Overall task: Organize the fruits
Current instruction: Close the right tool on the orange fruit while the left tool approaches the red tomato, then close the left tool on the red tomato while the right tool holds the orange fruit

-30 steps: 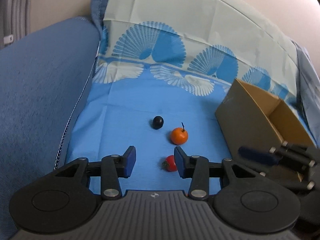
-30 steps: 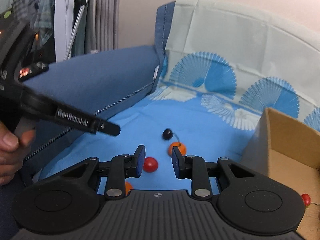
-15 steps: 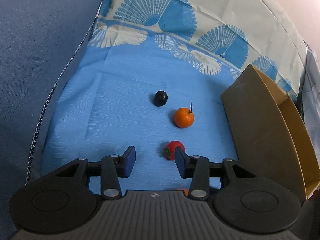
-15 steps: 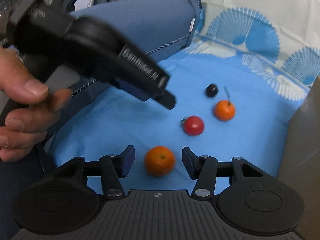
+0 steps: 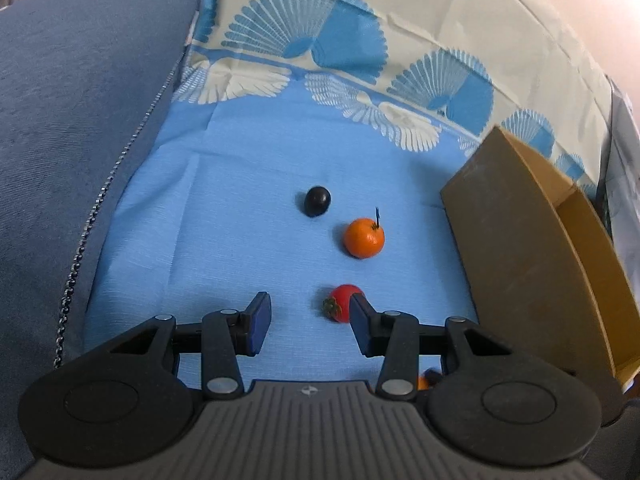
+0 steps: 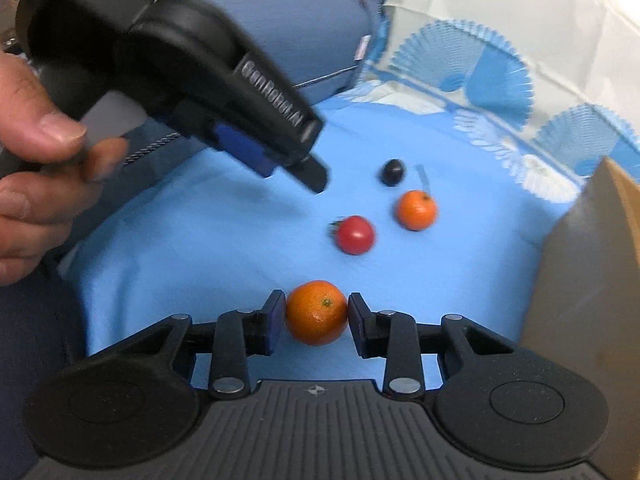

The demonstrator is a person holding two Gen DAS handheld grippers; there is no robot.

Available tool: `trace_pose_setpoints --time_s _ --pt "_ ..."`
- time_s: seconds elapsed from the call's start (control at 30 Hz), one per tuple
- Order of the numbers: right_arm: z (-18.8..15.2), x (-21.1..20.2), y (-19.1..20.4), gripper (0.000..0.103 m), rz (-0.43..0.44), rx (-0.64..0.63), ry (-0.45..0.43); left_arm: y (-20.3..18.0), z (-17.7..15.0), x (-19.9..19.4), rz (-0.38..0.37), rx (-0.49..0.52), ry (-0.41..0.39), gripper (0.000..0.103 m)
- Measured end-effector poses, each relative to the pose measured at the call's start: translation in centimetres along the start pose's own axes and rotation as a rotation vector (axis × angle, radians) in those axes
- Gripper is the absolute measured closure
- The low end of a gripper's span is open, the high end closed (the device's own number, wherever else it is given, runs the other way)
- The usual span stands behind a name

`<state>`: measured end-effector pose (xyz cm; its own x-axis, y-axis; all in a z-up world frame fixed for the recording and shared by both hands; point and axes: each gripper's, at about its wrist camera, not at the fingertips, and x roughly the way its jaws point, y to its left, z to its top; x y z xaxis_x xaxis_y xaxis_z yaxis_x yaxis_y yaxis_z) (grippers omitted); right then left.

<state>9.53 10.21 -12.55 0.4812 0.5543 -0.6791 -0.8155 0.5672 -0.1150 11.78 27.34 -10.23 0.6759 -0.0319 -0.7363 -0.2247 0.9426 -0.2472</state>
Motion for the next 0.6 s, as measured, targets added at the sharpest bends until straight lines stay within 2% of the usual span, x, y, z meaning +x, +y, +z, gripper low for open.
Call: trace_pose_setpoints --time_s 0.23,0.4,0.6 --pt "-0.7 0.8 -0.9 0.067 -0.050 0.015 0.075 -1.2 0.2 2.5 0.017 0.058 0.016 0.055" --pt "-0.7 1.0 -1.1 0.067 -0.047 0.040 0.081 -2.3 0.1 4.3 0.029 0.120 0.024 0.055" --pt "-0.5 2.1 -1.2 0.060 -0.056 0.047 0.106 -3.6 -0.3 5.8 0.010 0.158 0.007 0.055"
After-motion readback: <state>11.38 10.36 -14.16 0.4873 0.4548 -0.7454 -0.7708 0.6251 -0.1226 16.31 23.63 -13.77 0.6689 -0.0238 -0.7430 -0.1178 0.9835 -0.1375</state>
